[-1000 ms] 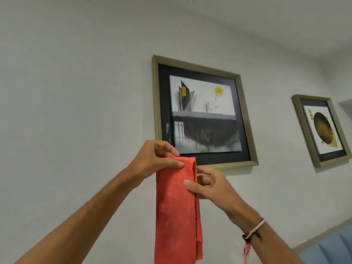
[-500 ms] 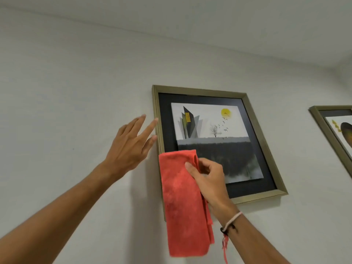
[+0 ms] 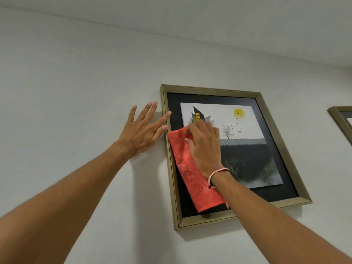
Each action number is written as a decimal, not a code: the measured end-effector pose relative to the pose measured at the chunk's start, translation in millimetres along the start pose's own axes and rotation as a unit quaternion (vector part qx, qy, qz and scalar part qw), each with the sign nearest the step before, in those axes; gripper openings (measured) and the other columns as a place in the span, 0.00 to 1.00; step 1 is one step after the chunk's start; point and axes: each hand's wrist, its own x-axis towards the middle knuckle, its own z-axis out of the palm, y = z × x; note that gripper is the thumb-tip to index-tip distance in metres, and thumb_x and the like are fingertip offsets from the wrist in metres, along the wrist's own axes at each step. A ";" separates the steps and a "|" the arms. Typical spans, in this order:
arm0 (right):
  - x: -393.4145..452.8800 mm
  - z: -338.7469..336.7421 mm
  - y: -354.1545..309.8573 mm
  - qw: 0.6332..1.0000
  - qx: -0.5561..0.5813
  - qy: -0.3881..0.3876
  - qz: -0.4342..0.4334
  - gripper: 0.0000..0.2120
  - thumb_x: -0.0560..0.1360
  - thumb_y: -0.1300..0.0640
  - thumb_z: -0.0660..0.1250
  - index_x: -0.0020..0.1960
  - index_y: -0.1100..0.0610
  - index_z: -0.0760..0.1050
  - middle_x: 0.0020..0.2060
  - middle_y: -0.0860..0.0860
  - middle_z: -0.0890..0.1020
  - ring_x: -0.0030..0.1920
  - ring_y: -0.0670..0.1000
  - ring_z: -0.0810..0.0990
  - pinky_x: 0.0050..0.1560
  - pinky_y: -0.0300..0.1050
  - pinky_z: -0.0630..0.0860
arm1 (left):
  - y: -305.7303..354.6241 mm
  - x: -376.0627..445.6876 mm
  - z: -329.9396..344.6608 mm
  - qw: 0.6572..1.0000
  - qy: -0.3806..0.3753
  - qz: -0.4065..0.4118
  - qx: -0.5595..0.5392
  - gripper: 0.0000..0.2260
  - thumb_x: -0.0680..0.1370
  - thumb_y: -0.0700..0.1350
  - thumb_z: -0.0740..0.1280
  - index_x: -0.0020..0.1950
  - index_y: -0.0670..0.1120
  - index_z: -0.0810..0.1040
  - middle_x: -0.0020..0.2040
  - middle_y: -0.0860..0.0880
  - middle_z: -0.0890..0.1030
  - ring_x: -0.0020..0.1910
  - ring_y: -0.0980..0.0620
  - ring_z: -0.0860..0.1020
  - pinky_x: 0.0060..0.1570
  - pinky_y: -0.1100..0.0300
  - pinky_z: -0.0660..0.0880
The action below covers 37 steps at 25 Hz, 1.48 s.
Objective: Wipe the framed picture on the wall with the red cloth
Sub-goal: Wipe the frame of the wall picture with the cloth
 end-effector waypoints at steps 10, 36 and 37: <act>-55.3 16.4 -1.7 0.971 -0.066 -0.217 -0.080 0.55 0.71 0.20 0.38 0.83 0.59 0.38 0.83 0.57 0.41 0.83 0.55 0.35 0.82 0.61 0.41 | -4.1 6.4 22.5 0.999 0.046 -0.010 -0.022 0.30 0.80 0.66 0.35 0.83 0.62 0.40 0.86 0.43 0.46 0.85 0.44 0.46 0.80 0.34 0.45; -62.6 22.5 -25.3 0.974 -0.015 -0.226 -0.016 0.58 0.68 0.18 0.41 0.82 0.57 0.33 0.83 0.55 0.36 0.82 0.52 0.32 0.81 0.63 0.38 | -7.8 10.4 31.1 0.997 0.067 -0.008 -0.033 0.31 0.80 0.67 0.39 0.83 0.61 0.40 0.86 0.44 0.42 0.85 0.44 0.43 0.77 0.27 0.41; -51.1 25.5 -24.9 0.974 -0.017 -0.226 -0.014 0.57 0.68 0.18 0.41 0.82 0.57 0.33 0.82 0.55 0.36 0.82 0.53 0.32 0.81 0.63 0.39 | -7.9 10.1 31.8 0.997 0.069 -0.009 -0.033 0.31 0.80 0.67 0.39 0.83 0.61 0.40 0.86 0.43 0.42 0.85 0.44 0.43 0.77 0.26 0.41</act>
